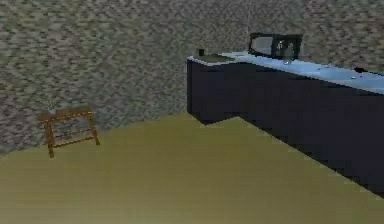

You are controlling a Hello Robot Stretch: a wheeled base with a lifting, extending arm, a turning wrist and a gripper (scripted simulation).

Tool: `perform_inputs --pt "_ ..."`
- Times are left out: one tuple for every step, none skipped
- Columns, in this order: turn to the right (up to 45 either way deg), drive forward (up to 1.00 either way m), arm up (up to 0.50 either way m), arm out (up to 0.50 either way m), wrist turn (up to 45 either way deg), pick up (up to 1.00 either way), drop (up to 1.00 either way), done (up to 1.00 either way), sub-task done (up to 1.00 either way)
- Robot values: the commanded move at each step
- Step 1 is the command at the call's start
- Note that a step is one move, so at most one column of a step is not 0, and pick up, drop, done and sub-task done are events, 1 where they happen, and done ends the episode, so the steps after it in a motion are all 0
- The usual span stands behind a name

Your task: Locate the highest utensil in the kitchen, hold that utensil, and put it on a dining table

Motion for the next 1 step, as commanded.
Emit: perform_inputs --pt "45.0 0.00 0.00 0.00 0.0 0.00 0.00 0.00 0.00"
